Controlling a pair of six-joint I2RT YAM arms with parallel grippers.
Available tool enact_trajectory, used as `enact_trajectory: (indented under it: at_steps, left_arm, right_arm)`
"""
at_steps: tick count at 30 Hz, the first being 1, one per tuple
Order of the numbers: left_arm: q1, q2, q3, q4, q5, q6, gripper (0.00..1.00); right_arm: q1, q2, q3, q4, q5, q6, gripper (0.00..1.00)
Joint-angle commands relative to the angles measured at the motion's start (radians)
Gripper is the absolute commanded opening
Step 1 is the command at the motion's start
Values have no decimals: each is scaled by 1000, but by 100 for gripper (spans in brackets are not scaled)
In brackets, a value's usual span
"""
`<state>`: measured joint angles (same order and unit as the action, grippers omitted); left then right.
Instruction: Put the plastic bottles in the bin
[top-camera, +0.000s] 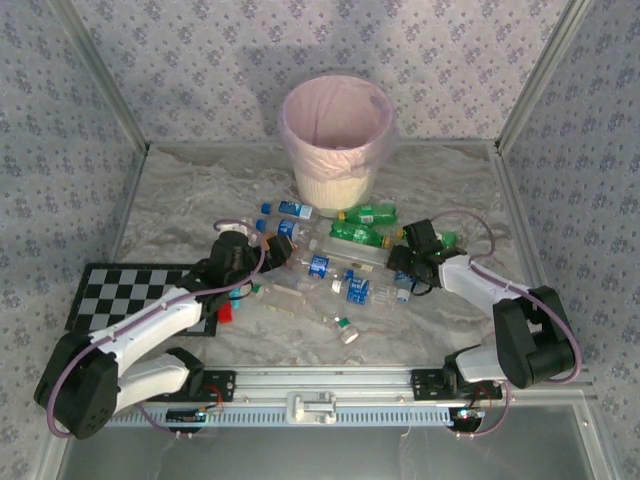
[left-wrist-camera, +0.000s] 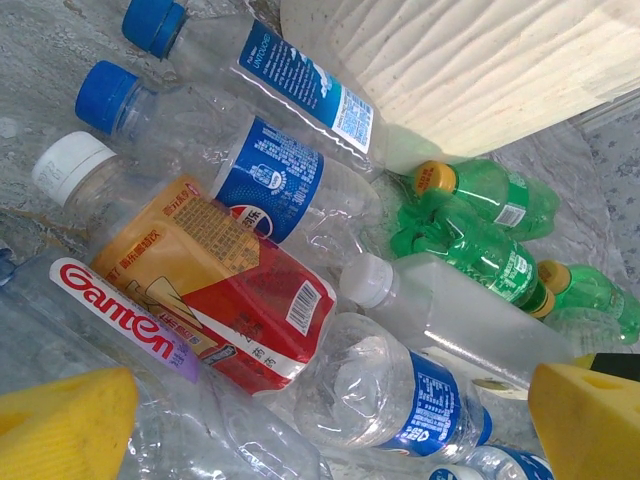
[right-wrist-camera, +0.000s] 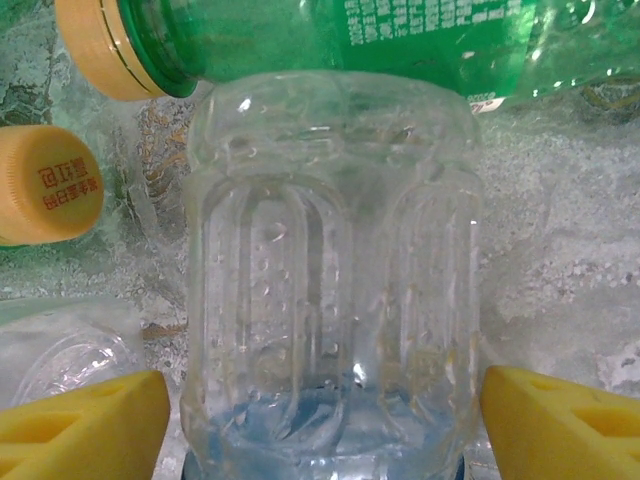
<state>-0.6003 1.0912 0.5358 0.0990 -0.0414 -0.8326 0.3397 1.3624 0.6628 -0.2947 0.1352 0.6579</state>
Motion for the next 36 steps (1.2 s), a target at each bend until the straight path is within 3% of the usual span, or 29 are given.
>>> enact_trajectory:
  at_steps: [1, 7, 15, 27, 36]
  left_arm:
    - [5, 9, 36, 9, -11, -14, 100]
    - [9, 13, 39, -6, -25, -29, 100]
    - [21, 0, 27, -22, -54, -66, 100]
    - [105, -109, -17, -65, -88, -57, 100]
    - [180, -158, -66, -65, -67, -70, 100]
  right_arm:
    - [-6, 10, -23, 0, 24, -5, 81]
    - [-8, 10, -35, 3, 26, -8, 75]
    - [-9, -46, -34, -13, 4, -22, 57]
    - [-6, -329, 4, -54, -49, -78, 52]
    - [7, -370, 176, 60, -214, -133, 50]
